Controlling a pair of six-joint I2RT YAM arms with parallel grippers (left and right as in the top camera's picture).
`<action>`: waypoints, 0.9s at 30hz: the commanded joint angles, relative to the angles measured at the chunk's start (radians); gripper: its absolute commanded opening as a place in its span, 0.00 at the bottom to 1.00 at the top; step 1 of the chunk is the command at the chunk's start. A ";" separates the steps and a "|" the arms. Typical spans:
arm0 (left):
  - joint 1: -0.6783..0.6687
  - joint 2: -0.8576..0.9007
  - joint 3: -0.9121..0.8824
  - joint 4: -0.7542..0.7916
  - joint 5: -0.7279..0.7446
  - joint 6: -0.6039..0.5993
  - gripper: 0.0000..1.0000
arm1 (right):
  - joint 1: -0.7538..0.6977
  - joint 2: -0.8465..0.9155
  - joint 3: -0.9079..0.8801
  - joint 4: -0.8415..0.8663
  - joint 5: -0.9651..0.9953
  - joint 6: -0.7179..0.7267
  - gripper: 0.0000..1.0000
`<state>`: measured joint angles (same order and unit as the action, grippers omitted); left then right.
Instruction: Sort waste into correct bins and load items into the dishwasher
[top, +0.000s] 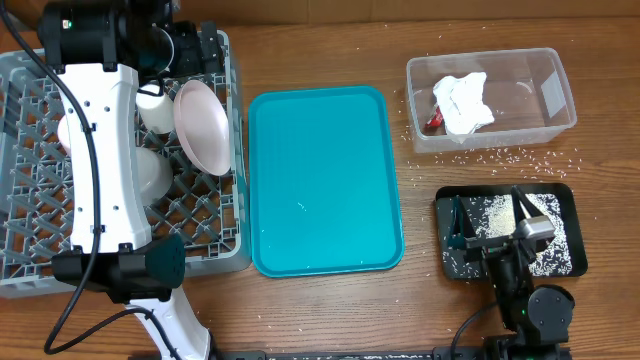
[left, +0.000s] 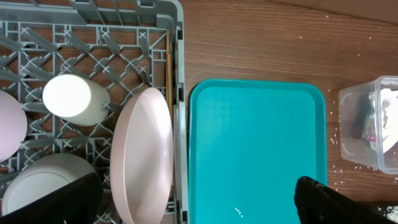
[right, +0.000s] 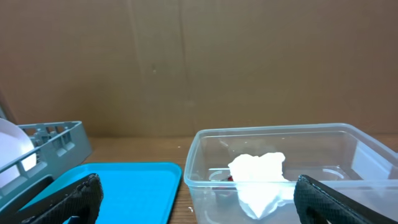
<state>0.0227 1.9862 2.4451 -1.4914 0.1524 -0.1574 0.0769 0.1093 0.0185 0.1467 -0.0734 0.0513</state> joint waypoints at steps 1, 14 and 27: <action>-0.004 -0.004 0.012 0.004 -0.003 -0.007 1.00 | -0.021 -0.049 -0.011 -0.023 0.019 -0.008 1.00; -0.004 -0.004 0.012 0.004 -0.003 -0.007 1.00 | -0.029 -0.106 -0.010 -0.228 0.027 -0.075 1.00; -0.004 -0.004 0.012 0.004 -0.003 -0.007 1.00 | -0.029 -0.106 -0.010 -0.228 0.027 -0.075 1.00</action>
<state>0.0227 1.9862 2.4451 -1.4914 0.1524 -0.1574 0.0528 0.0147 0.0185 -0.0853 -0.0586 -0.0189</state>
